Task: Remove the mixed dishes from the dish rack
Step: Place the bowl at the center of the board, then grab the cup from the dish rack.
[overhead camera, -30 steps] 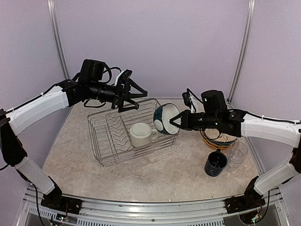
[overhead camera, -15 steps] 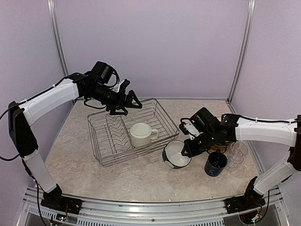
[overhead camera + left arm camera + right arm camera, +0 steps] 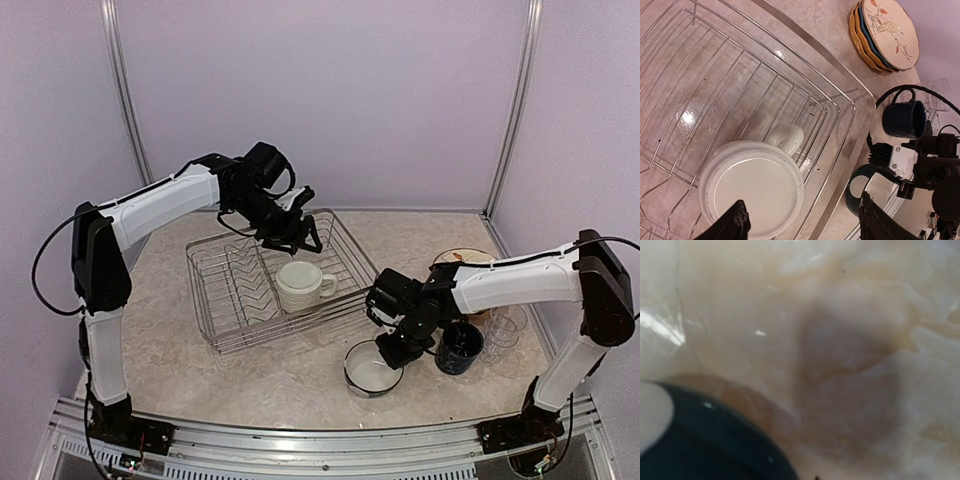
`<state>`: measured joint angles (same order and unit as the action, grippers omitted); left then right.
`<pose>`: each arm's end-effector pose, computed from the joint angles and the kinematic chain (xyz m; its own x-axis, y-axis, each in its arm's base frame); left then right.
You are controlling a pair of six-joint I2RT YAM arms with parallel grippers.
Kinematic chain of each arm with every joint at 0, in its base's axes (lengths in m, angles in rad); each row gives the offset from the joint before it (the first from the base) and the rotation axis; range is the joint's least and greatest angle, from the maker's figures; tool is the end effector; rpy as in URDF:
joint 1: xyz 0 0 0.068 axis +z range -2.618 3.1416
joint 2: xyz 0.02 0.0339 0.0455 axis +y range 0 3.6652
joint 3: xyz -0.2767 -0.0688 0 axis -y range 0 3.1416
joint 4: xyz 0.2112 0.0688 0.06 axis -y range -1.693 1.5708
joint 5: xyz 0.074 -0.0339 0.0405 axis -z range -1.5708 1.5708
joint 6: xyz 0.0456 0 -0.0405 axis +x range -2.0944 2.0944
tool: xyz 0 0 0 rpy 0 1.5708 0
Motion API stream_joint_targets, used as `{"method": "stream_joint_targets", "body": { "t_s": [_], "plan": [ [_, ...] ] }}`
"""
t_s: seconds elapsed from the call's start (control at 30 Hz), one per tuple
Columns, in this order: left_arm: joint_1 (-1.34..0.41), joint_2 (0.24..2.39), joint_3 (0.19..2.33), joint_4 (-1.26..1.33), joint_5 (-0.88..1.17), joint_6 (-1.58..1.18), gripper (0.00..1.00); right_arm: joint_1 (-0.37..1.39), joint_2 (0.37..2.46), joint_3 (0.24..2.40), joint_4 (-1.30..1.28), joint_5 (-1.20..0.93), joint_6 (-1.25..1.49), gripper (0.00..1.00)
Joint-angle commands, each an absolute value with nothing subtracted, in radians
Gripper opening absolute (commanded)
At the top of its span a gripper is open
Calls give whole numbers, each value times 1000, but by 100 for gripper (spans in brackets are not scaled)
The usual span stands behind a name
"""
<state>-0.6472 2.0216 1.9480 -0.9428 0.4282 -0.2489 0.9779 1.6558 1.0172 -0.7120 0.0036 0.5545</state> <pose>0.3208 -0.2662 0.3087 -0.8355 0.3505 -0.4232 0.5335 0.7019 -0.4718 0.1538 0.2279 0.1948 -0.9000 -0.3935 -0.1875 -0.4176 0.9017 0.1120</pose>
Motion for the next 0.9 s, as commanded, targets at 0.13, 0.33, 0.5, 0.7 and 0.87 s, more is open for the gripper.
{"method": "stream_joint_targets", "body": {
  "t_s": [0.13, 0.33, 0.5, 0.7, 0.87],
  "plan": [
    [-691, 2128, 2054, -1042, 387, -104, 64, 996, 1661, 1023, -699, 52, 613, 21],
    [-708, 2161, 2112, -1061, 440, -41, 65, 1004, 1557, 1050, -737, 109, 643, 47],
    [-736, 2228, 2198, -1116, 437, 39, 61, 1001, 1362, 1063, -747, 170, 675, 69],
    [-758, 2323, 2319, -1140, 355, 107, 52, 997, 1240, 1042, -741, 204, 701, 72],
    [-785, 2400, 2403, -1188, 296, 182, 54, 997, 1219, 1012, -739, 202, 723, 72]
  ]
}}
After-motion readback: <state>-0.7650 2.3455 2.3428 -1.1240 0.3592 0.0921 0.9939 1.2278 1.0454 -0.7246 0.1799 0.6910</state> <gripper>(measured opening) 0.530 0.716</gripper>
